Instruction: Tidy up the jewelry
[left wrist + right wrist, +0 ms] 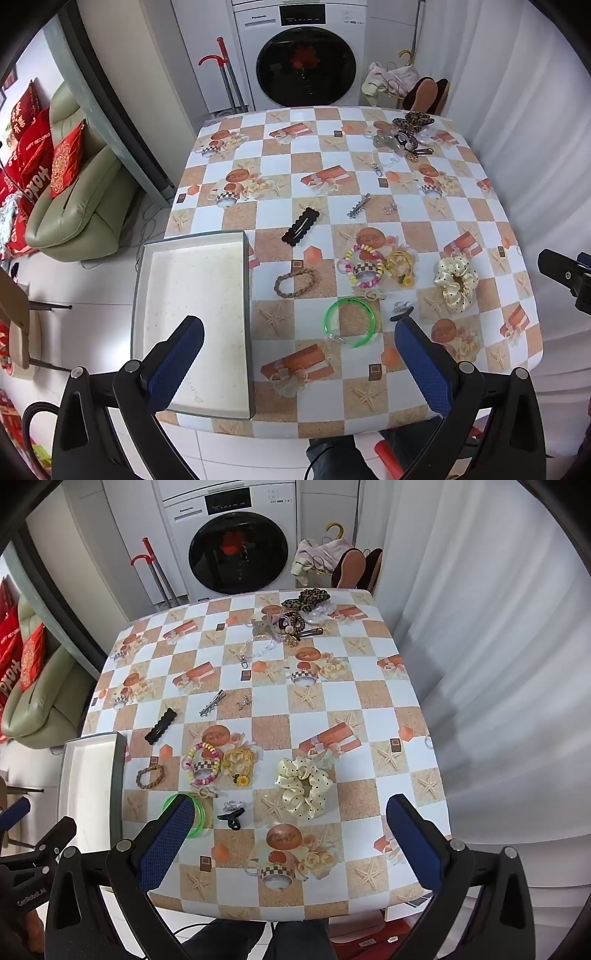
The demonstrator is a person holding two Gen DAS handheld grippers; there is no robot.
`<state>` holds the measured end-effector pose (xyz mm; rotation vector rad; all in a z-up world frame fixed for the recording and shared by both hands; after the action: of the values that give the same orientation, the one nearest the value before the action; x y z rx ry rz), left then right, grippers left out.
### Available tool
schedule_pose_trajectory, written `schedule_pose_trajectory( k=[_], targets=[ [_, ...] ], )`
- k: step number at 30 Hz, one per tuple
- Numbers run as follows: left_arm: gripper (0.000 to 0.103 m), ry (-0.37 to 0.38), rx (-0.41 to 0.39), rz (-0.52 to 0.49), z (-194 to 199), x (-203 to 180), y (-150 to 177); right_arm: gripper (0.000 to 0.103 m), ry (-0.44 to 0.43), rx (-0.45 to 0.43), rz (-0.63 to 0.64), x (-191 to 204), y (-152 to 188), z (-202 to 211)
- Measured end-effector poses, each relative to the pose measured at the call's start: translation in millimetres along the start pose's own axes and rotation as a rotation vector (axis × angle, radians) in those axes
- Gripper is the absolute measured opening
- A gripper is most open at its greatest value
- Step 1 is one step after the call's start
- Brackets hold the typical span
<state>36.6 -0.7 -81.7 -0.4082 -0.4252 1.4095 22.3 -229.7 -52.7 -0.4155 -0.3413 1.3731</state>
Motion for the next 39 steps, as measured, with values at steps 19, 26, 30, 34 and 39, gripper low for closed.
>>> schedule_pose_trajectory(
  k=[19, 26, 30, 34, 39],
  targets=[
    [0.103, -0.017, 0.0, 0.017, -4.7, 5.5, -0.4, 0.103, 0.001, -0.002, -0.001, 0.6, -0.3, -2.0],
    [0.103, -0.02, 0.004, 0.021, -4.8, 4.9, -0.5, 0.103, 0.004, -0.002, 0.002, 1.0, -0.5, -3.0],
    [0.103, -0.019, 0.005, 0.019, -5.0, 4.8, -0.4, 0.103, 0.003, -0.001, 0.003, 1.4, -0.3, -3.8],
    [0.103, -0.017, 0.006, 0.019, -5.8, 5.0, -1.2, 0.103, 0.004, -0.002, 0.004, 2.2, 0.0, -5.0],
    [0.103, -0.015, 0.008, 0.018, -5.5, 5.1, -0.8, 0.103, 0.005, 0.0, 0.005, 3.0, 0.7, -6.5]
  ],
)
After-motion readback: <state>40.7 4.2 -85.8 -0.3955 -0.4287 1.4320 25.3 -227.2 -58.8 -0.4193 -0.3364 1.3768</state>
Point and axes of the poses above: each gripper's, at about its wrist camera, not at the fingertips, and z roughly against the way its jaws point, x to its left, y to its underside, the point moved 9 cm from there along -z, roughly the way its jaws point, and after that the axes turned 7 degrees about -x, right-handed, at the moved point
